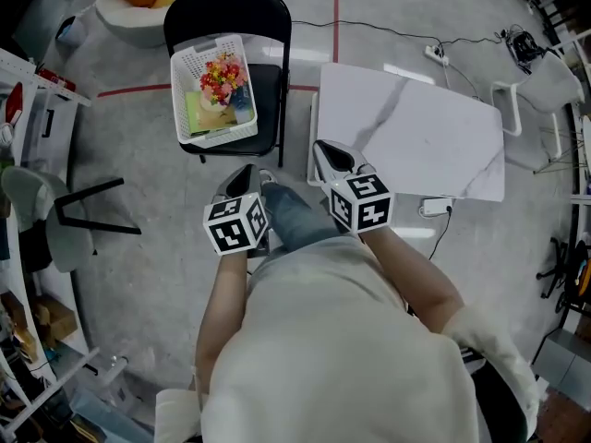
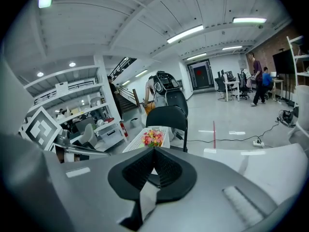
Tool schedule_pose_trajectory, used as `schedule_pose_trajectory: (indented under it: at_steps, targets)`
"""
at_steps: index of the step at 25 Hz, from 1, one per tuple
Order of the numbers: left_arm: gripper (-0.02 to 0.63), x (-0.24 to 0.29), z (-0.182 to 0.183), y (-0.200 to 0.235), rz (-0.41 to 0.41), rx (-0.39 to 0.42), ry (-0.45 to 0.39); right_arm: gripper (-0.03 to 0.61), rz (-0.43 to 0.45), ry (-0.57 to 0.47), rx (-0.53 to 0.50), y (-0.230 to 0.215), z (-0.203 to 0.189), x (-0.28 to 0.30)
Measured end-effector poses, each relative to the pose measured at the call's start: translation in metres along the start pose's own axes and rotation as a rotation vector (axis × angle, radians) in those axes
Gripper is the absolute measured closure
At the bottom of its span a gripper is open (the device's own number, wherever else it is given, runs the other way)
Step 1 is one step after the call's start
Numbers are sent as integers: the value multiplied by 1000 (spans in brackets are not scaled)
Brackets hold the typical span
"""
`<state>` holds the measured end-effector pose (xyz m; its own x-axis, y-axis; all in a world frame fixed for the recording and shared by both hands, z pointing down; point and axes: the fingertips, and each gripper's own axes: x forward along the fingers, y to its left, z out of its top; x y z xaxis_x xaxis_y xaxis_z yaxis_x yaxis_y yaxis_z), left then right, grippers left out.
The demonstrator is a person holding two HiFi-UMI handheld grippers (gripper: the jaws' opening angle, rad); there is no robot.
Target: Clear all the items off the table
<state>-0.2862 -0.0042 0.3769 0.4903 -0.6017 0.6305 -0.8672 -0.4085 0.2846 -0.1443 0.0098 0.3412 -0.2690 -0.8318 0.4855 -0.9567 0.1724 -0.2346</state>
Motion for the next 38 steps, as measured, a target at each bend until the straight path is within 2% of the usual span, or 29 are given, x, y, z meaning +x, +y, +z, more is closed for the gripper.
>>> schedule_pose_trajectory:
  at_steps: [6,15,21,25,29,38]
  targets:
    - [604,-21,-17,-41,-29,43,-10,580,11,-17,-16,-7,-15,-50]
    - [606,-40,-43,-109,-72,108,7,580,-48,-34,50,-43,-43,-126]
    - [604,-43,-49,-157,-88,128,-7,580,-72,-55,52,-76,-46,-166]
    - [604,-42,-57,-191,-73,119,-22,580,-66,-57,47,-103,-50,-194]
    - [605,-43,-67,-223,-51,76,-45,580,-49,-32,22,-128,-60,-224]
    - [604,-45,-110,-291,-56,58,-42,580,-59,-18,11,-171,-94,-290]
